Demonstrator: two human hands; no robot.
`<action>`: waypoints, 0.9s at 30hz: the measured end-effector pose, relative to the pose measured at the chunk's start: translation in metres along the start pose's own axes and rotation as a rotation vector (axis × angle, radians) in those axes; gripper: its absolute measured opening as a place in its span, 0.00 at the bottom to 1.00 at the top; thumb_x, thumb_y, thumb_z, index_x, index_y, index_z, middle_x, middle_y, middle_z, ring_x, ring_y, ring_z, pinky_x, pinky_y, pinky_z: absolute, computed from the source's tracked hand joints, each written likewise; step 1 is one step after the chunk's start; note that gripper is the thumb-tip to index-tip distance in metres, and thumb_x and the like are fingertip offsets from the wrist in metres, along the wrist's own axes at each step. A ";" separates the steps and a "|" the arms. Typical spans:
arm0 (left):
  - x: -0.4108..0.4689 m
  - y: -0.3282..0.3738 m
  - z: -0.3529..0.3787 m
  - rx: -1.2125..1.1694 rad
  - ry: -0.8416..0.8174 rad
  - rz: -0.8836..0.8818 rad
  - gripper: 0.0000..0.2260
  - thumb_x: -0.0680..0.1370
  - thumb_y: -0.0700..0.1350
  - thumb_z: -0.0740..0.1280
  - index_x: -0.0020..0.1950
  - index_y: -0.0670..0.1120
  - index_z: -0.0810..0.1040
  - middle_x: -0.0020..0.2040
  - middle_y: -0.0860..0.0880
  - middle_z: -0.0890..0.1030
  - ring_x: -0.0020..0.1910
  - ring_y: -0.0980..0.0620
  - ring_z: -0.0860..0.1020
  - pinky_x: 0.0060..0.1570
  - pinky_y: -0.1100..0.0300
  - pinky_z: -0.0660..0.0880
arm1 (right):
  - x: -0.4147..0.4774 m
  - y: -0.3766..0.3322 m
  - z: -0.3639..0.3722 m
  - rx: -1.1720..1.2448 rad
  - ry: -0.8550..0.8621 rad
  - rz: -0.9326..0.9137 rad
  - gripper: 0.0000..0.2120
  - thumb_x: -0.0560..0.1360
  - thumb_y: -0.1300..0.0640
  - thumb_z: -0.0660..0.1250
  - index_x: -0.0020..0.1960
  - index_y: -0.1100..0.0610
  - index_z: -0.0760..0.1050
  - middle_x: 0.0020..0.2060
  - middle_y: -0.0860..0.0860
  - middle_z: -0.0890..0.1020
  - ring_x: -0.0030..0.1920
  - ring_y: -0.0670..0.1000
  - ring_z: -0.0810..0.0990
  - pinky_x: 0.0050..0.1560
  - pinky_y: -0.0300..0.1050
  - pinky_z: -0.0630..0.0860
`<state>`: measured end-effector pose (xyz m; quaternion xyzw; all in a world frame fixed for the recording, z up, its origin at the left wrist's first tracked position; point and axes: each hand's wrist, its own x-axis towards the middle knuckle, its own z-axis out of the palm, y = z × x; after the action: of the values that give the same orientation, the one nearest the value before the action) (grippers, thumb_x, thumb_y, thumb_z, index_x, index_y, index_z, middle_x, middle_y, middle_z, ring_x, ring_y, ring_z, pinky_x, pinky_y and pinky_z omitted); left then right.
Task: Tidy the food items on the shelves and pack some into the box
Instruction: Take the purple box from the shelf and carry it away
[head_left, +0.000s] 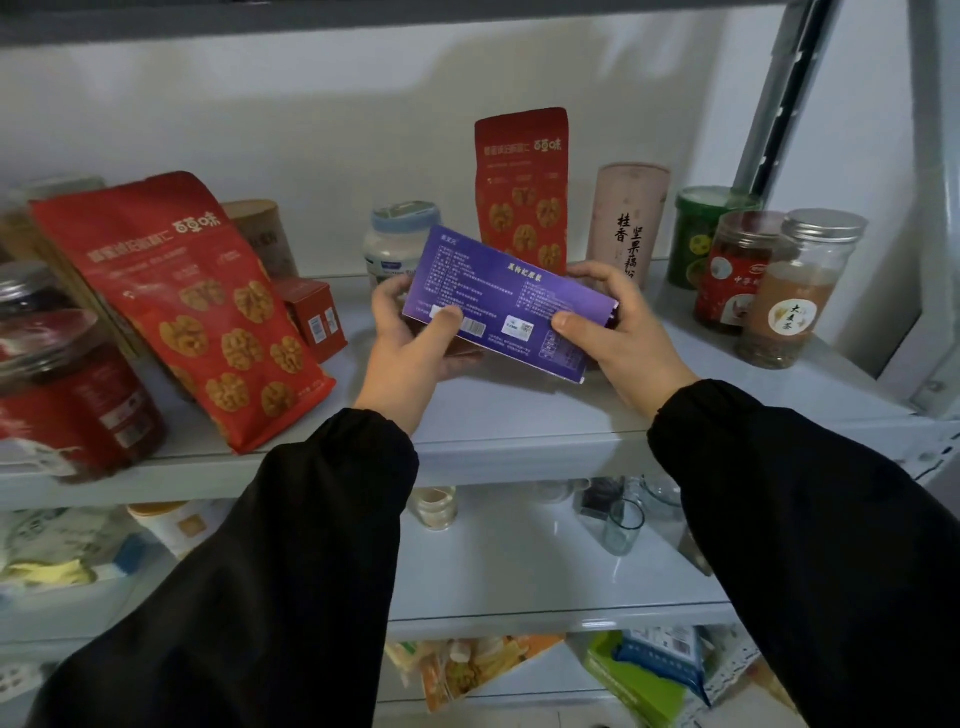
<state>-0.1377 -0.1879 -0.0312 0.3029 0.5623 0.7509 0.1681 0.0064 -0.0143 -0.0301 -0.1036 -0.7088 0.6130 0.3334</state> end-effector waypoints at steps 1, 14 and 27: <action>0.000 0.000 0.000 0.014 0.001 -0.001 0.19 0.84 0.43 0.68 0.69 0.52 0.62 0.64 0.44 0.80 0.56 0.47 0.86 0.54 0.46 0.83 | 0.000 0.000 0.001 -0.010 0.047 -0.009 0.22 0.72 0.49 0.77 0.63 0.43 0.73 0.59 0.52 0.82 0.54 0.51 0.87 0.48 0.46 0.84; 0.003 -0.007 0.004 0.117 -0.003 -0.015 0.18 0.80 0.38 0.72 0.58 0.49 0.64 0.62 0.46 0.79 0.57 0.51 0.85 0.49 0.58 0.83 | 0.004 0.004 -0.004 -0.054 0.214 0.000 0.22 0.81 0.42 0.68 0.73 0.45 0.71 0.61 0.47 0.83 0.56 0.48 0.86 0.40 0.46 0.84; 0.013 -0.018 -0.002 0.223 0.062 0.002 0.22 0.78 0.43 0.75 0.58 0.50 0.62 0.60 0.51 0.76 0.57 0.53 0.83 0.48 0.51 0.85 | 0.009 0.007 -0.004 -0.037 0.221 0.105 0.14 0.80 0.41 0.70 0.58 0.50 0.77 0.53 0.48 0.88 0.54 0.49 0.87 0.65 0.59 0.80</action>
<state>-0.1503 -0.1760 -0.0456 0.2970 0.6470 0.6928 0.1152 -0.0001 -0.0050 -0.0336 -0.2137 -0.6723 0.6014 0.3749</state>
